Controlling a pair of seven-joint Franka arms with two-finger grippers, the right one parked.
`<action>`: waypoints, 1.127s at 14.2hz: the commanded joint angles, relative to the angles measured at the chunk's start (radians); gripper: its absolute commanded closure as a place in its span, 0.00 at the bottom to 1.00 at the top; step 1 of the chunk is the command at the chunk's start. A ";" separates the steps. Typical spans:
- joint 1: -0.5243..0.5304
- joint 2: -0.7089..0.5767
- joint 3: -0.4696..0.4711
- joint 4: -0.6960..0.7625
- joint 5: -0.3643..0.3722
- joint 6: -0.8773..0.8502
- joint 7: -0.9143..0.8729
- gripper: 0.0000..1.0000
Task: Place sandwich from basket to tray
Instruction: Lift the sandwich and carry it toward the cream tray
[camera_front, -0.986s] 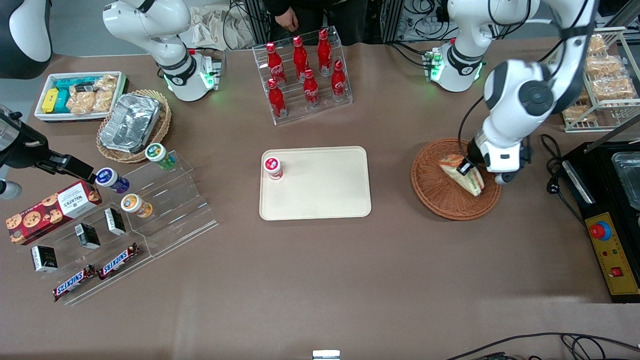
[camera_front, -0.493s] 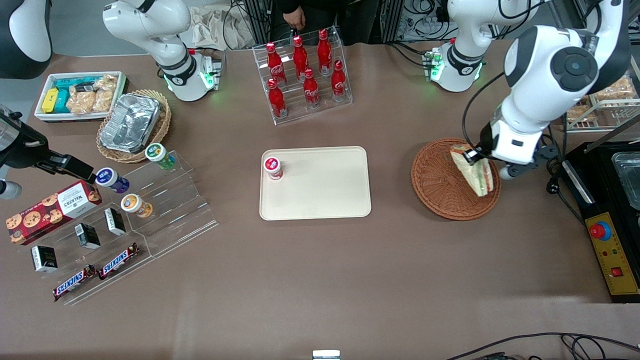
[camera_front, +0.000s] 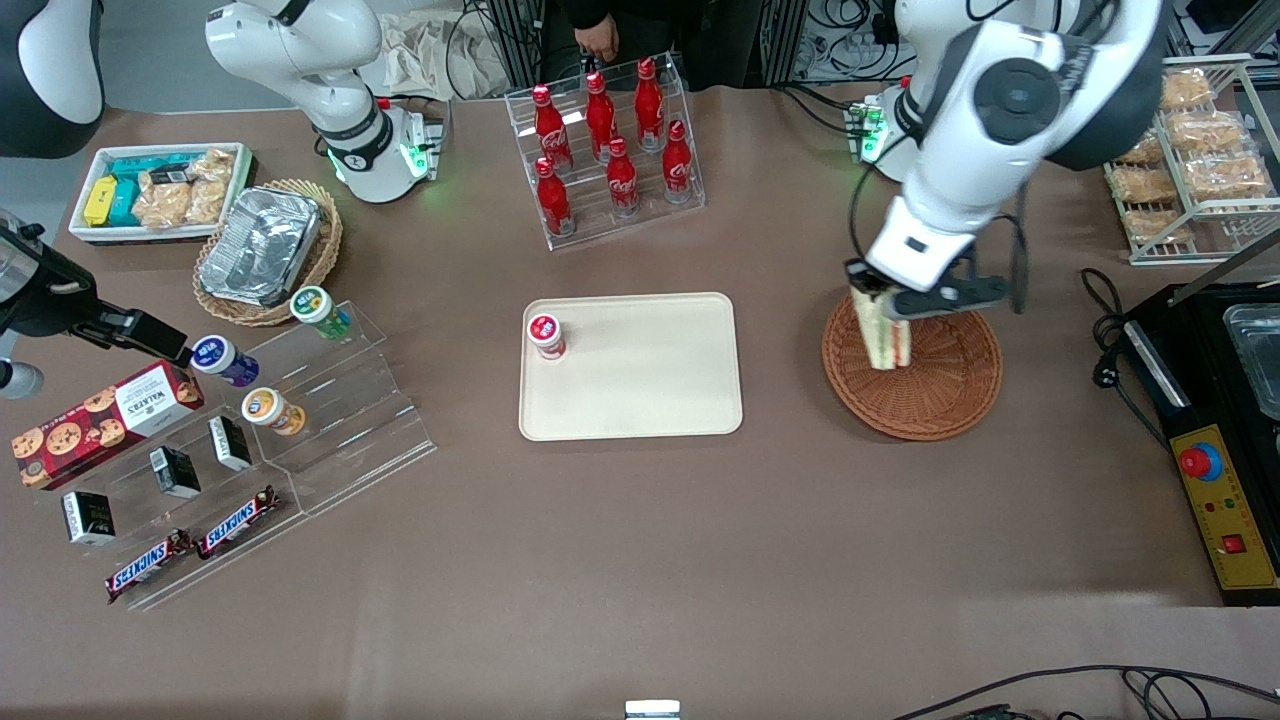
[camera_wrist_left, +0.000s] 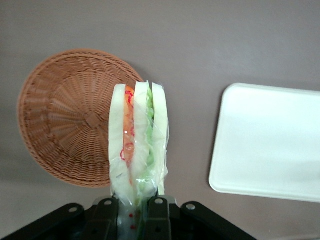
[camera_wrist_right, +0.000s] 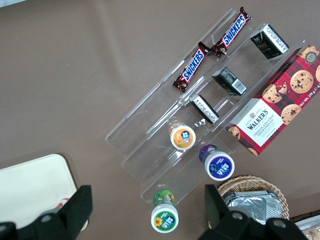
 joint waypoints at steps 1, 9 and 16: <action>-0.023 0.021 -0.051 -0.002 0.003 0.035 -0.060 1.00; -0.201 0.233 -0.052 -0.002 0.053 0.275 -0.173 1.00; -0.224 0.449 -0.052 -0.014 0.133 0.553 -0.175 1.00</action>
